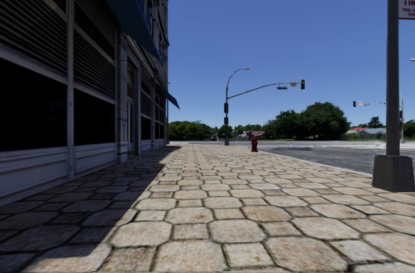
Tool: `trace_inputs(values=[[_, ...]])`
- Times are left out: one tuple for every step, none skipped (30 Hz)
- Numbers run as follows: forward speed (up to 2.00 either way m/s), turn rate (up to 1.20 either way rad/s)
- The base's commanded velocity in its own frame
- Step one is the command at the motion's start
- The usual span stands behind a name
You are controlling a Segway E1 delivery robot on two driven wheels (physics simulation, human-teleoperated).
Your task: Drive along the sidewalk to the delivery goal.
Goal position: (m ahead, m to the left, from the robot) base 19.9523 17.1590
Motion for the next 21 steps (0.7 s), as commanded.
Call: trace_inputs(values=[[2.00,0.00],[2.00,0.00],[2.00,0.00],[2.00,0.00],[2.00,0.00],[2.00,0.00],[2.00,0.00],[2.00,0.00],[2.00,0.00],[2.00,0.00],[2.00,0.00],[2.00,0.00],[2.00,0.00],[2.00,0.00],[2.00,0.00],[2.00,0.00],[2.00,0.00],[2.00,0.00],[2.00,0.00],[2.00,0.00],[2.00,0.00]])
